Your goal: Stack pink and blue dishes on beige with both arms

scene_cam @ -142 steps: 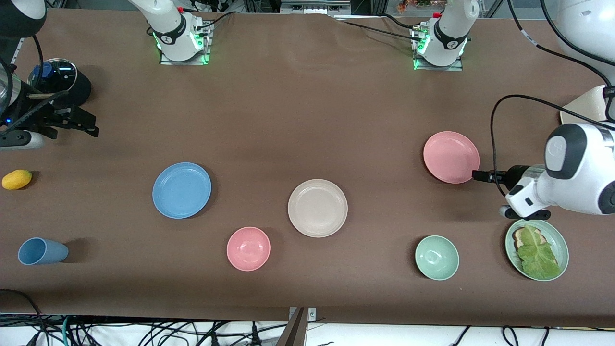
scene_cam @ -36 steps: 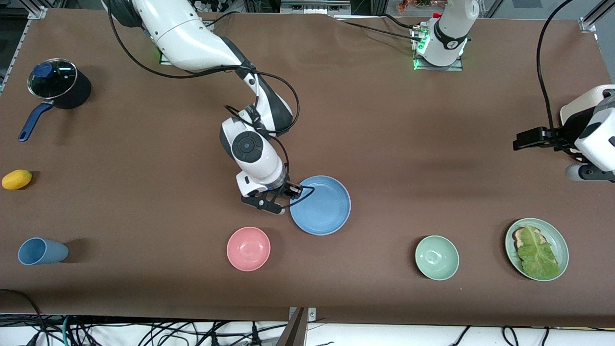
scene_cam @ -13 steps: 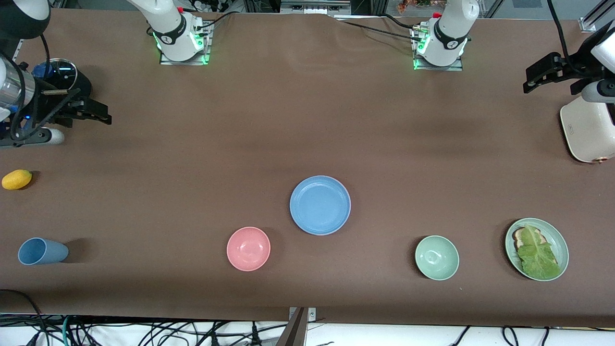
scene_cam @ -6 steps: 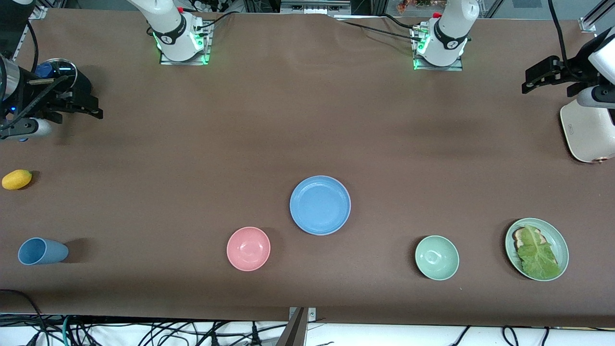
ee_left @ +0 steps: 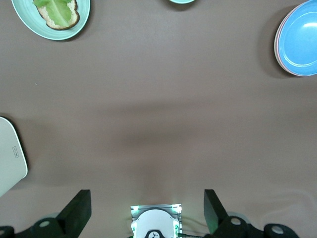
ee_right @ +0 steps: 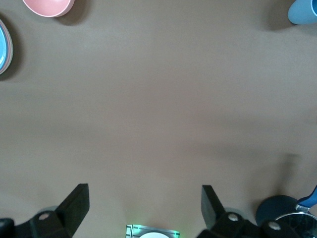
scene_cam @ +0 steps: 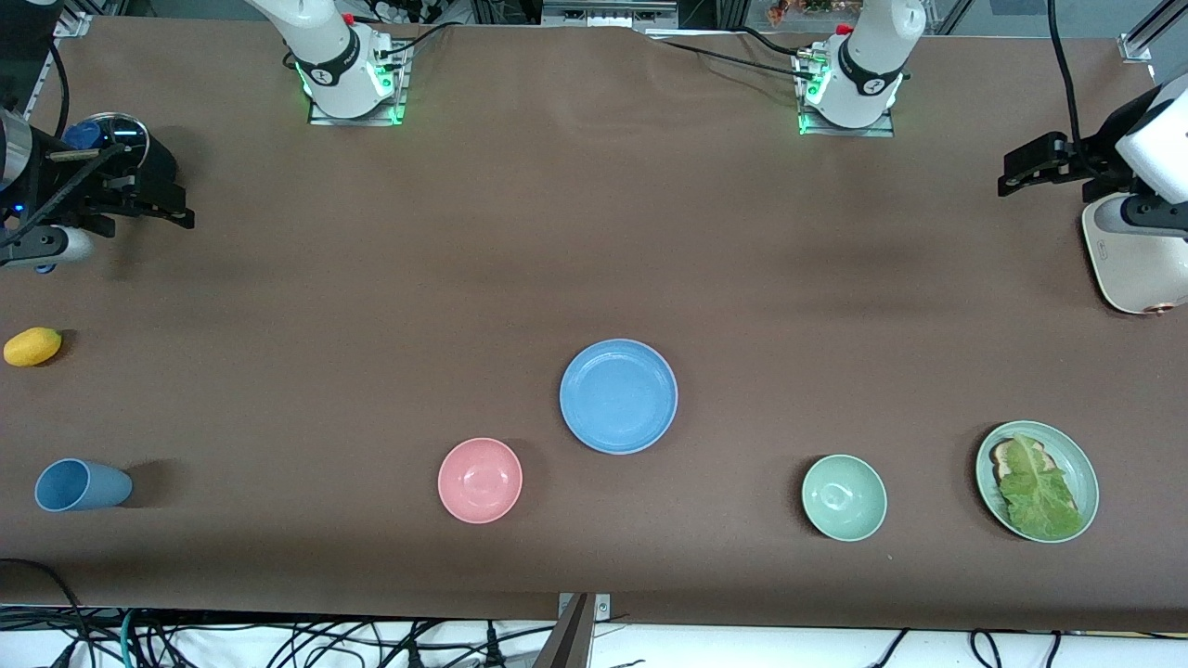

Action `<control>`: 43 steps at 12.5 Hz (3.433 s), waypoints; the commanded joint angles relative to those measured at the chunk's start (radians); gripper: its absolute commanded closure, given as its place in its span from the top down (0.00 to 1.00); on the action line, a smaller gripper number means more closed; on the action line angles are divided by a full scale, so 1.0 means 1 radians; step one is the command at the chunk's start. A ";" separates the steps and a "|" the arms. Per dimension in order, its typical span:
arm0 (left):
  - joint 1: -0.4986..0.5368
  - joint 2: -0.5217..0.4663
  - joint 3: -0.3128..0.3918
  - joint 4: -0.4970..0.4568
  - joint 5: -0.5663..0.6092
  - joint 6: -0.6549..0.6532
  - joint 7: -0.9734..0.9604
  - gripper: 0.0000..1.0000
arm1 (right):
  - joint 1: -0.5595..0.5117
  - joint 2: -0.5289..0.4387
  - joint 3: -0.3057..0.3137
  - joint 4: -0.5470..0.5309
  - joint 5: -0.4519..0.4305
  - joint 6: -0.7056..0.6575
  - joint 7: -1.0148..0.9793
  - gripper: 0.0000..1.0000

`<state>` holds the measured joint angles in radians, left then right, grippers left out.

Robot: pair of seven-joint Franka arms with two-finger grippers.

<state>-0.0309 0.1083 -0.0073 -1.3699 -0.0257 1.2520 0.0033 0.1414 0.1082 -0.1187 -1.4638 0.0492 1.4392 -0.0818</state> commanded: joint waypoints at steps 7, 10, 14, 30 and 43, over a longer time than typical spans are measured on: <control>0.000 0.024 0.007 -0.003 -0.023 0.006 0.015 1.00 | -0.013 -0.021 0.025 0.013 -0.063 -0.037 0.019 1.00; 0.000 0.024 0.007 -0.001 -0.019 0.006 0.015 1.00 | -0.006 -0.012 0.025 0.025 -0.061 -0.029 0.013 1.00; 0.000 0.024 0.007 -0.001 -0.022 0.006 0.015 1.00 | -0.005 -0.004 0.025 0.033 -0.061 -0.028 0.017 1.00; 0.000 0.039 0.007 0.026 -0.023 0.009 0.018 1.00 | -0.005 -0.001 0.025 0.025 -0.065 -0.025 0.017 1.00; 0.000 0.047 0.007 0.026 -0.023 0.021 0.018 1.00 | -0.005 0.001 0.025 0.019 -0.064 -0.025 0.016 1.00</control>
<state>-0.0309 0.1433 -0.0072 -1.3669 -0.0257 1.2757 0.0034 0.1416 0.1120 -0.1041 -1.4481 0.0010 1.4243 -0.0765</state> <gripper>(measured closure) 0.000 0.000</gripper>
